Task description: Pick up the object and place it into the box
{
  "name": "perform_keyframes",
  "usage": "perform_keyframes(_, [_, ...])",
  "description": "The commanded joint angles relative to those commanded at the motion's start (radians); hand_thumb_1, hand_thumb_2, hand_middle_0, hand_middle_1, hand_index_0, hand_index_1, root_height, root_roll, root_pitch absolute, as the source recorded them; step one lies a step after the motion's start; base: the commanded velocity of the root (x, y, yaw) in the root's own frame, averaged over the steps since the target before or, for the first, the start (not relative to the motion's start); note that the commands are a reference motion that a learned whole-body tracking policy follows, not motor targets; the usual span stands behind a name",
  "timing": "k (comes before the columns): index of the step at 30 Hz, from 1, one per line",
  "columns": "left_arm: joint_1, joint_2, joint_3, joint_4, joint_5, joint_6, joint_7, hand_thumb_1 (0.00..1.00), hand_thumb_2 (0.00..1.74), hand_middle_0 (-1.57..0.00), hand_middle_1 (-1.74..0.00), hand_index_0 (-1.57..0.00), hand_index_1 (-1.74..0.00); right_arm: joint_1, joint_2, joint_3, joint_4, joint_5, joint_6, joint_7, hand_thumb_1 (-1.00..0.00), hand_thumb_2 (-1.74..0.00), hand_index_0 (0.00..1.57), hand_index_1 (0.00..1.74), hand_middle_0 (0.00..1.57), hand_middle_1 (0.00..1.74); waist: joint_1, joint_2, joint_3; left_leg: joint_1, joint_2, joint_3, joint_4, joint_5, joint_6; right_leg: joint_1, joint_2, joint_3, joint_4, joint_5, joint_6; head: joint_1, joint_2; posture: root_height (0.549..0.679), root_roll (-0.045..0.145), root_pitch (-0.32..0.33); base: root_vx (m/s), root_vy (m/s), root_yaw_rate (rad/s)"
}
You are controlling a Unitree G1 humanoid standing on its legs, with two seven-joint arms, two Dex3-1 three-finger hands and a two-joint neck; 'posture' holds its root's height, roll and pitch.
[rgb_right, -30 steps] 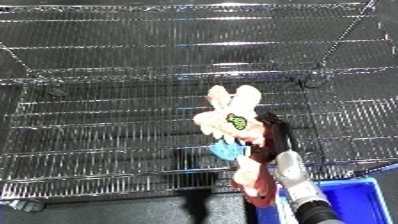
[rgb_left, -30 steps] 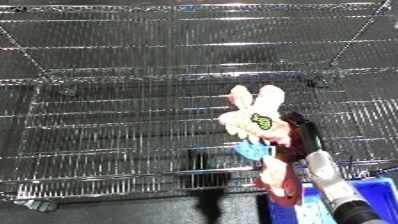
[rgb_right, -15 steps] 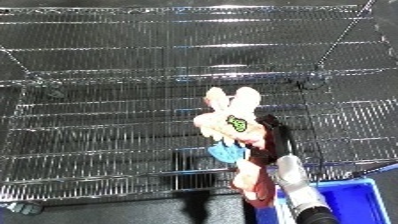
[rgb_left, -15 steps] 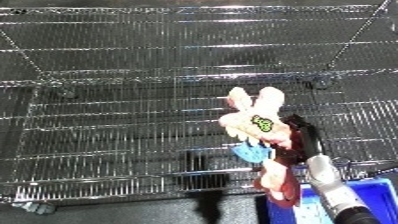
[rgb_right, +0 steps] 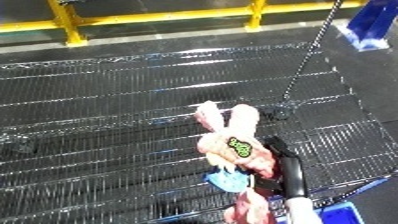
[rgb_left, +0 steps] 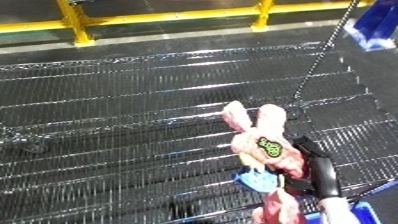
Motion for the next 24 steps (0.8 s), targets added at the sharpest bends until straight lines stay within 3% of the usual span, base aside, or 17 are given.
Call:
perform_keyframes(10, [-0.017, -0.003, 0.000, 0.003, 0.004, 0.014, -0.010, 1.00, 1.74, -1.57, -1.74, -1.57, -1.74, 0.155, 0.040, -0.178, -0.152, -0.001, -0.047, -0.040, -1.00, -1.74, 1.57, 1.74, 1.57, 1.74, -0.060, -0.013, -0.020, 0.021, 0.011, 0.015, 0.032, -0.023, 0.0018, 0.023, 0.0070, 0.012, 0.000, -0.001, -0.0030, 0.128, 0.021, 0.628, 0.053, -0.212, -0.005, -0.008, -0.063])
perform_keyframes(15, [-0.020, -0.008, 0.003, 0.007, -0.001, 0.019, -0.010, 1.00, 1.74, -1.57, -1.74, -1.57, -1.74, 0.219, 0.061, -0.259, -0.174, 0.005, -0.066, -0.058, -1.00, -1.74, 1.57, 1.74, 1.57, 1.74, -0.093, -0.014, -0.028, 0.028, 0.015, 0.025, 0.047, -0.035, 0.0034, 0.026, 0.0106, 0.023, -0.001, 0.001, -0.0052, 0.182, 0.051, 0.628, 0.056, -0.219, -0.002, 0.002, -0.088])
perform_keyframes(24, [-0.020, -0.016, 0.011, 0.012, -0.006, 0.021, -0.013, 1.00, 1.74, -1.57, -1.74, -1.57, -1.74, 0.322, 0.117, -0.380, -0.168, 0.020, -0.097, -0.094, -1.00, -1.74, 1.57, 1.74, 1.57, 1.74, -0.154, -0.017, -0.045, 0.045, 0.025, 0.048, 0.067, -0.059, 0.0041, 0.035, 0.0178, 0.039, -0.011, 0.004, -0.0079, 0.233, 0.047, 0.630, 0.060, -0.221, 0.005, 0.005, -0.114])
